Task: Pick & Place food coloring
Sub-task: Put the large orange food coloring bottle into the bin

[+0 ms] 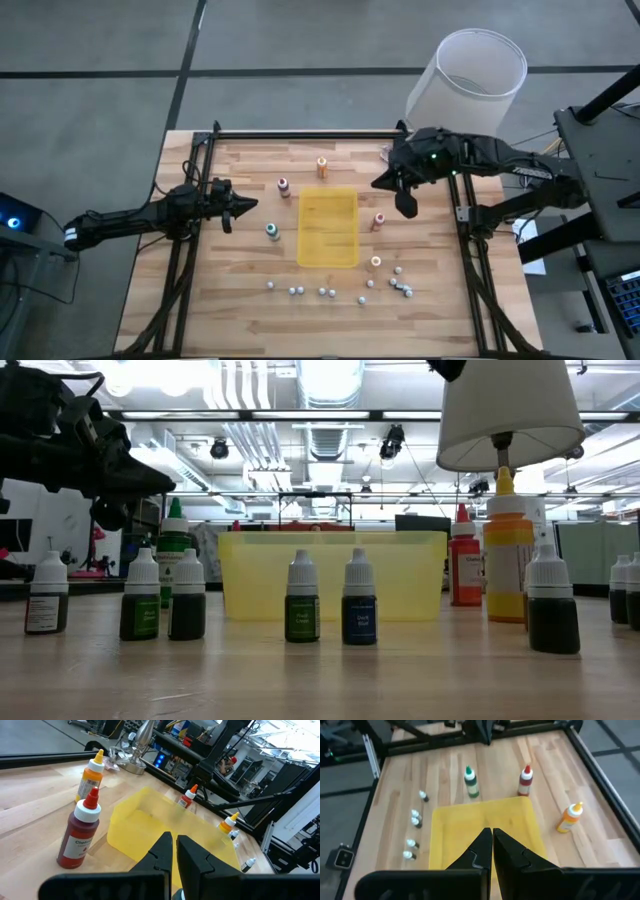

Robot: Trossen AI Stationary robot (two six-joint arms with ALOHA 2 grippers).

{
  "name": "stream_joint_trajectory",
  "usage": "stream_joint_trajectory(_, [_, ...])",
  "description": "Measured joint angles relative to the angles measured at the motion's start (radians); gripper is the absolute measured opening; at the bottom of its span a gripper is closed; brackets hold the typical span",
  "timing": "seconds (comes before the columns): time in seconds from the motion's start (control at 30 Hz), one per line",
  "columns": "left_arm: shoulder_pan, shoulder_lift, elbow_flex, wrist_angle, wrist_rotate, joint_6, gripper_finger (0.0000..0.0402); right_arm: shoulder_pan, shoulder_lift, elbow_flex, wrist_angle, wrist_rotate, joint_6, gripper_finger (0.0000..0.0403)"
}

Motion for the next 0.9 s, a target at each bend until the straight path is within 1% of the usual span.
stream_joint_trajectory(0.4, [0.000,0.000,0.000,0.000,0.000,0.000,0.0000,0.040,0.077,-0.002,-0.008,0.004,-0.036,0.0009])
stream_joint_trajectory(0.9, [0.000,0.000,0.000,0.002,0.000,0.000,0.0000,0.039,0.121,0.014,-0.142,0.005,-0.019,0.0009])
